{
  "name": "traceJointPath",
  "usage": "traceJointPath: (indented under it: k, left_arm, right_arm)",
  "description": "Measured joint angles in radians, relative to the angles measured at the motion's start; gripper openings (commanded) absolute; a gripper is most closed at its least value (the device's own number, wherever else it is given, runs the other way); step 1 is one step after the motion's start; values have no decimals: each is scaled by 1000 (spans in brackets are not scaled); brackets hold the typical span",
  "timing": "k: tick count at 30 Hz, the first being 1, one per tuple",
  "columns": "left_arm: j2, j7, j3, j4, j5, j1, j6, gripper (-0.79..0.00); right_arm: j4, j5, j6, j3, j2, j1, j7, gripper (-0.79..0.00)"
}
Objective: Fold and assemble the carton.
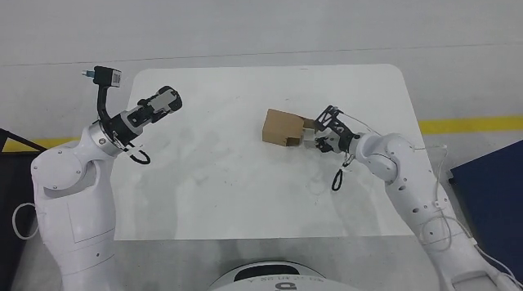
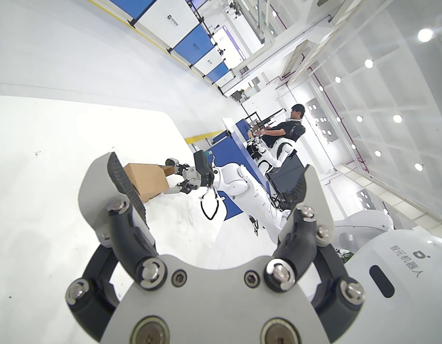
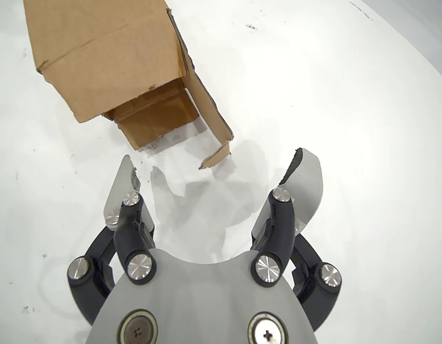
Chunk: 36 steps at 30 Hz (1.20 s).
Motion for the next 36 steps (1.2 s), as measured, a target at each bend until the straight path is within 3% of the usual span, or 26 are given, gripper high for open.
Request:
traceJointPath:
  k: [4, 5, 11, 16, 24, 27, 30, 36]
  left_arm:
    - [0, 0, 0, 0, 0, 0, 0, 0]
    - [0, 0, 0, 0, 0, 0, 0, 0]
    - [0, 0, 0, 0, 0, 0, 0, 0]
    - [0, 0, 0, 0, 0, 0, 0, 0]
    - [0, 0, 0, 0, 0, 0, 0, 0]
    - [0, 0, 0, 0, 0, 0, 0, 0]
    - [0, 0, 0, 0, 0, 0, 0, 0]
    - [0, 0, 0, 0, 0, 0, 0, 0]
  right_arm:
    - [20, 3, 3, -21, -5, 15, -24, -542]
    - [23, 3, 5, -24, -6, 17, -24, -785]
    - [-27, 25, 6, 6, 0, 6, -26, -785]
    - [-208, 34, -46, 93, 23, -55, 22, -785]
    - [-545, 18, -171, 213, 60, -124, 278, -785]
    - [-633, 34, -248, 249, 75, -129, 423, -785]
    - [-703, 62, -260, 278, 93, -142, 535, -785]
    - [-763, -57, -243, 255, 149, -173, 541, -785]
